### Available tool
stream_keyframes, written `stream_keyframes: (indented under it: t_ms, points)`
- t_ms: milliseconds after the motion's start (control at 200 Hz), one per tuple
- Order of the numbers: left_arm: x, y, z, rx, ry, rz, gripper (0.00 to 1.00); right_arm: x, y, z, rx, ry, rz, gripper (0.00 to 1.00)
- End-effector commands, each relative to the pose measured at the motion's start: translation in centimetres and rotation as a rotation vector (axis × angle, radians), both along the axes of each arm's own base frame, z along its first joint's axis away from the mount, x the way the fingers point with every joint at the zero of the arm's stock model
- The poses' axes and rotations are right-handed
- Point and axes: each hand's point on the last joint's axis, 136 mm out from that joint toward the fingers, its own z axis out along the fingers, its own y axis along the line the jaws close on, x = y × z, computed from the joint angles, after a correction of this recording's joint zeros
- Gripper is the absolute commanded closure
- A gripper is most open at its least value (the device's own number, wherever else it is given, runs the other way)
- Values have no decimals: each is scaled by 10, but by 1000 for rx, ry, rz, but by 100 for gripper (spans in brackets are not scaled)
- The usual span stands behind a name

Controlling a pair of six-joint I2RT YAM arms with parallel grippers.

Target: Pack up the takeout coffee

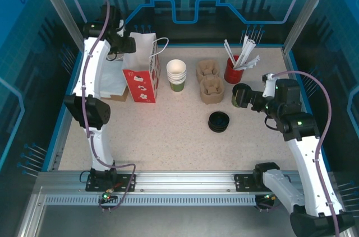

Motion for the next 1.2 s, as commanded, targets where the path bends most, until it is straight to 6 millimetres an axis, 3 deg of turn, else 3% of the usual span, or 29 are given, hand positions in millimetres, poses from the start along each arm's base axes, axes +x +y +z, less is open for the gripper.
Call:
stream_keyframes:
  t_ms: [0, 170, 335, 615, 785, 1001, 1196]
  points:
    - [-3, 3, -6, -9, 37, -1, 43, -5, -8, -6, -3, 16, -40, 0]
    - [-9, -2, 0, -38, 35, -5, 75, -6, -8, -7, -1, 14, -43, 0]
    - [-23, -10, 23, -78, -2, -12, 100, -6, -8, -7, 5, 13, -50, 0]
    - [-71, -30, 64, -134, -80, -26, 100, -5, -8, -6, 13, 13, -54, 0]
    - [-111, -53, 83, -212, -133, -47, 100, -6, -8, -7, 15, 16, -55, 0]
    - [-164, -65, 82, -306, -145, -10, 100, -3, -6, -13, 27, 36, -51, 0]
    - [-196, -81, 74, -457, -133, 12, 100, 3, -1, -18, 54, 64, -38, 0]
